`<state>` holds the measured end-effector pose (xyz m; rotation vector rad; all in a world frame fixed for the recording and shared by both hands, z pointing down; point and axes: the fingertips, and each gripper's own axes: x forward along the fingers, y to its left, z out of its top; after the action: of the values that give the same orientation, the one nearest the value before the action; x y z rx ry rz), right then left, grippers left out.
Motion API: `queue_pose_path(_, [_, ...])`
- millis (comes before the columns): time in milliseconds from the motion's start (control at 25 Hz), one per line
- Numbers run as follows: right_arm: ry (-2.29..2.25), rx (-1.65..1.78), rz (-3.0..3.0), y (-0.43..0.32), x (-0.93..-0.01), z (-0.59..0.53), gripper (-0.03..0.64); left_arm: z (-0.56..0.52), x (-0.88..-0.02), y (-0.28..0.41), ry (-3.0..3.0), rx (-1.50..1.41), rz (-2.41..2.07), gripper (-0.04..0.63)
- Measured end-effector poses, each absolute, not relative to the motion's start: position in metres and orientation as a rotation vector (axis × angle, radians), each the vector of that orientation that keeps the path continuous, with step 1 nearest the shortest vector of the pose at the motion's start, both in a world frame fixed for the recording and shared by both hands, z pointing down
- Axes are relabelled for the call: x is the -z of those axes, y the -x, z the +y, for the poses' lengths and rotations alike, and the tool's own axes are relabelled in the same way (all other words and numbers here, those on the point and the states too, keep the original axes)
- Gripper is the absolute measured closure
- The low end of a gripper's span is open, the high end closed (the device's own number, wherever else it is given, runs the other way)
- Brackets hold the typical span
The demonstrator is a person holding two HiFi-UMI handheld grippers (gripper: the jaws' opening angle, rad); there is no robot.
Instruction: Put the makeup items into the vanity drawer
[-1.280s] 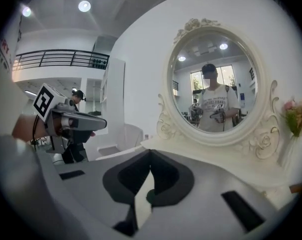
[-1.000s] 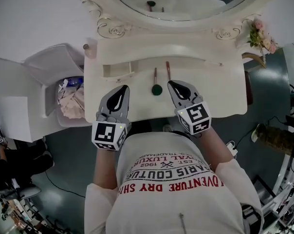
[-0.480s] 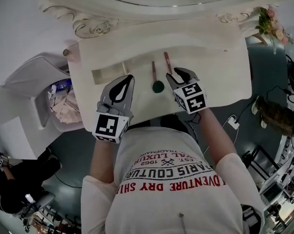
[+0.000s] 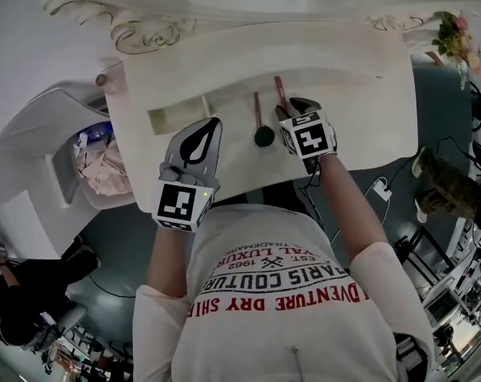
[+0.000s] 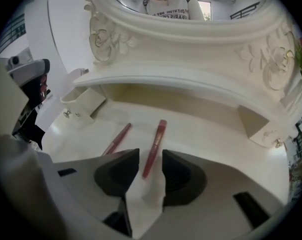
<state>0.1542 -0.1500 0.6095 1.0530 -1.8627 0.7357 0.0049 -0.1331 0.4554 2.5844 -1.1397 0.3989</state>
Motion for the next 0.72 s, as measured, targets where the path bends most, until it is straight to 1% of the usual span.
queue_pose_path(280, [-1.043,-0.746,-1.804,-0.155,-0.618,-0.147,0.506,-0.132,-0.455,0.005,-2.567,-0.388,-1.171,0.586])
queue_pose_path(320, [-1.047,-0.743,-1.796,-0.155,-0.619,-0.148,0.521,-0.132,-0.454,0.006,-2.565,-0.388,-1.177,0.586])
queue_pose_path(360, [-1.052,-0.738,-1.788,-0.156,-0.619,-0.148,0.569,-0.132,-0.452,0.007,-2.565,-0.387,-1.183,0.586])
queue_pose_path(520, [-1.056,-0.735,-1.802,-0.155,-0.613,-0.146,0.571,-0.129,-0.444,0.013,-2.568,-0.382,-1.209,0.586])
queue_pose_path(720, [-1.027,-0.759,-1.904,-0.135,-0.583,-0.141,0.572,-0.125,-0.433,0.027,-2.561,-0.361,-1.260,0.586])
